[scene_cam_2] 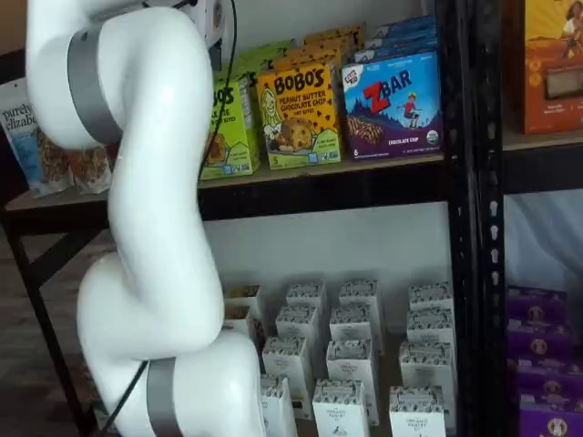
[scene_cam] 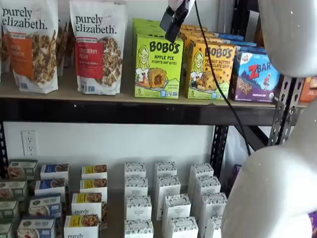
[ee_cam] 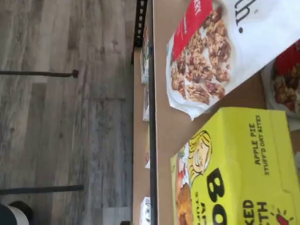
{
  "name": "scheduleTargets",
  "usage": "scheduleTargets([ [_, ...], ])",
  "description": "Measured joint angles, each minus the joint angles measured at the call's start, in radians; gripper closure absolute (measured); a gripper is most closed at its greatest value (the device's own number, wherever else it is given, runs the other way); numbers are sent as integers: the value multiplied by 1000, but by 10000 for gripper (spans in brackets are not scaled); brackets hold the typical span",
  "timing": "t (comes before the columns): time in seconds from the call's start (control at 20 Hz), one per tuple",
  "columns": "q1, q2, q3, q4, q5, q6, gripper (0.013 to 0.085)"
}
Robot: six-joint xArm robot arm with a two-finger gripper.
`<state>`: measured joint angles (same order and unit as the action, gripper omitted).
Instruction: Pick the green box on the top shelf, the fourth from the left
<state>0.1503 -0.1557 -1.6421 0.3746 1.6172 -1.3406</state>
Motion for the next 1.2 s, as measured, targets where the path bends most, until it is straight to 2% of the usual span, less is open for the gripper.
scheduleTargets([
  [0.7,-11,41,0,-34,-37,-29,130],
  [1.2,-15,70,-21,-62,-25,-40,130],
])
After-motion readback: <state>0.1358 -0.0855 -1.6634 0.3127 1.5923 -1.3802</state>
